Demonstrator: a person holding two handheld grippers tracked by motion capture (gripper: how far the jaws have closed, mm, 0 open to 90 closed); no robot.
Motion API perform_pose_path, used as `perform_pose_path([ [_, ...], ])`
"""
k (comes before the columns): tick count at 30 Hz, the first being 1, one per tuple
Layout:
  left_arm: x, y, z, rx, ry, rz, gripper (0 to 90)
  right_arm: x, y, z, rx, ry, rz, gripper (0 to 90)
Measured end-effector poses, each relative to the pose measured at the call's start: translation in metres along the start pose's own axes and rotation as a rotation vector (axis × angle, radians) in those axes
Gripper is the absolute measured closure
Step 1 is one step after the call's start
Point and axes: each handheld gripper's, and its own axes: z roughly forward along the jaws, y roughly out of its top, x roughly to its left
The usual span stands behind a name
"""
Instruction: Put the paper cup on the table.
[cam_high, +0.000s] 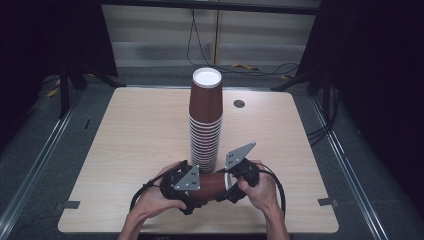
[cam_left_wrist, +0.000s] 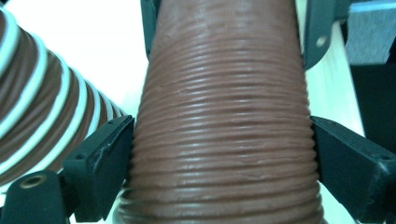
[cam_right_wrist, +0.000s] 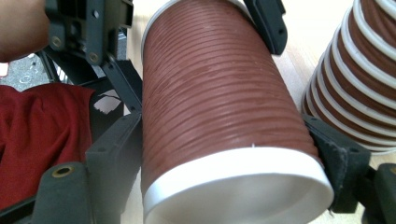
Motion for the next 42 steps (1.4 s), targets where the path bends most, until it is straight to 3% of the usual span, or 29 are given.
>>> perform_pose_path([
  [2,0.000,-0.001,-0.005,-0.081,-0.004,-0.010,13.2,0.000,-0.001,0.001,0.012,-0.008,0.002,20.9],
  [3,0.000,-0.001,-0.005,-0.081,-0.004,-0.010,16.4,0.000,-0.001,0.001,0.012,-0.008,0.002,20.9],
  [4,0.000,-0.001,-0.009,-0.119,0.001,-0.019,16.4,-0.001,-0.001,0.003,0.028,-0.020,0.001,20.9],
  [5,0.002,-0.002,-0.013,-0.145,0.008,-0.012,15.4,-0.001,-0.002,0.003,0.005,0.004,0.006,20.9],
  [8,0.003,-0.004,-0.019,-0.172,0.051,-0.034,15.7,-0.001,-0.004,0.003,0.017,-0.019,0.014,20.9],
  [9,0.003,-0.005,-0.020,-0.187,0.048,-0.042,15.8,-0.001,-0.004,0.002,0.012,-0.021,0.017,20.8],
  [10,0.004,-0.006,-0.021,-0.215,0.047,-0.061,15.8,-0.001,-0.004,0.002,0.010,-0.021,0.019,20.8],
  [12,0.004,-0.009,-0.021,-0.242,0.088,-0.130,15.8,-0.001,-0.006,0.001,0.005,-0.028,0.023,20.8],
  [16,0.004,-0.017,-0.022,-0.273,0.112,-0.168,16.0,-0.005,-0.018,0.002,-0.027,-0.045,0.058,20.7],
  [21,0.005,-0.031,-0.031,-0.378,0.145,-0.250,15.7,-0.002,-0.026,-0.002,-0.036,-0.065,0.087,20.6],
  [26,0.002,-0.039,-0.033,-0.358,0.175,-0.263,15.6,-0.005,-0.036,0.000,-0.061,-0.072,0.108,20.6],
  [28,0.001,-0.041,-0.033,-0.375,0.154,-0.275,15.6,-0.005,-0.038,0.000,-0.079,-0.066,0.108,20.6],
  [30,-0.002,-0.042,-0.035,-0.398,0.166,-0.276,15.6,-0.005,-0.040,0.000,-0.112,-0.051,0.105,20.5],
  [34,-0.005,-0.044,-0.035,-0.416,0.156,-0.289,15.6,-0.003,-0.041,0.000,-0.130,-0.063,0.111,20.6],
  [37,-0.006,-0.047,-0.034,-0.459,0.130,-0.314,15.6,-0.002,-0.042,-0.001,-0.159,-0.056,0.106,20.6],
  [42,-0.005,-0.048,-0.032,-0.456,0.133,-0.315,15.6,-0.001,-0.044,-0.004,-0.220,-0.062,0.068,20.5],
])
